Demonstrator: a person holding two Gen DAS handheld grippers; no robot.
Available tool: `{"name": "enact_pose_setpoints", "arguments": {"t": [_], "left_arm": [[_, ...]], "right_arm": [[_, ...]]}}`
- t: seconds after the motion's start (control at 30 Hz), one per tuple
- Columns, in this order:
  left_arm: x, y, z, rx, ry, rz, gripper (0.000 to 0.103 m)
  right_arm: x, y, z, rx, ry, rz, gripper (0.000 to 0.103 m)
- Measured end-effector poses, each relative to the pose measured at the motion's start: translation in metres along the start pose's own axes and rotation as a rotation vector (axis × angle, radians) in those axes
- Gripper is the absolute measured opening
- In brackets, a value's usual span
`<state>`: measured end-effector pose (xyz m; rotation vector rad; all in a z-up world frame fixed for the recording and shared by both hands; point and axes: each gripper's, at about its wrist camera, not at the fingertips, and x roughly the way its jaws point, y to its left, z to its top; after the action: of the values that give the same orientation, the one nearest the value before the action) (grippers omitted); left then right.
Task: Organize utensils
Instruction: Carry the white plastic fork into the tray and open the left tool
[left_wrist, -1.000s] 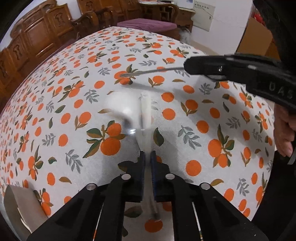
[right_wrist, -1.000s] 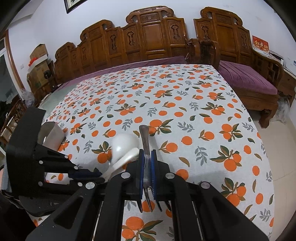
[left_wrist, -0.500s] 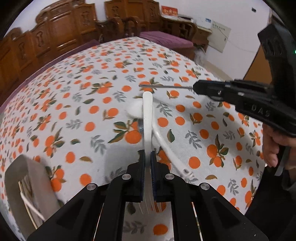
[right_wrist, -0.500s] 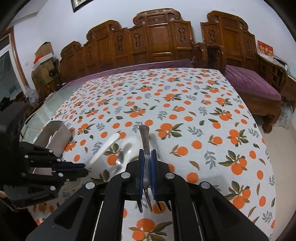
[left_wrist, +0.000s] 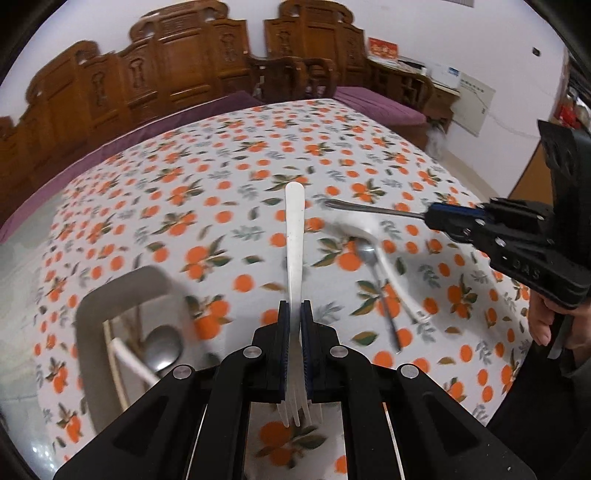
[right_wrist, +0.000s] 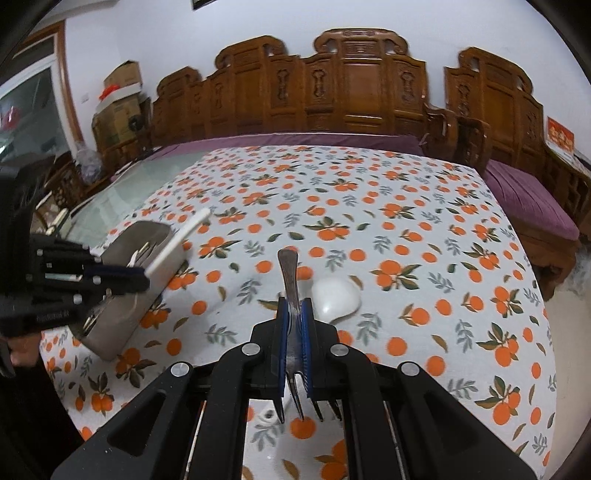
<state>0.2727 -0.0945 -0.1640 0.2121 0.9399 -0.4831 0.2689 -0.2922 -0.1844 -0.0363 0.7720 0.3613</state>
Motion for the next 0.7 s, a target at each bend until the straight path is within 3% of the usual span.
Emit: {"name": "enact_pose_setpoints", "arguments": {"t": [0.33, 0.7], "left_arm": [[-0.018, 0.04, -0.023, -0.07, -0.004, 0.067, 0.005], [-0.014, 0.086, -0.052, -0.2, 0.042, 0.13, 0.005]], "right_arm": [[-0.003, 0.037, -0.002, -0.07, 0.0, 0.023, 0.008], [-0.011, 0.061, 0.001, -0.103, -0.02, 0.052, 0.008]]}}
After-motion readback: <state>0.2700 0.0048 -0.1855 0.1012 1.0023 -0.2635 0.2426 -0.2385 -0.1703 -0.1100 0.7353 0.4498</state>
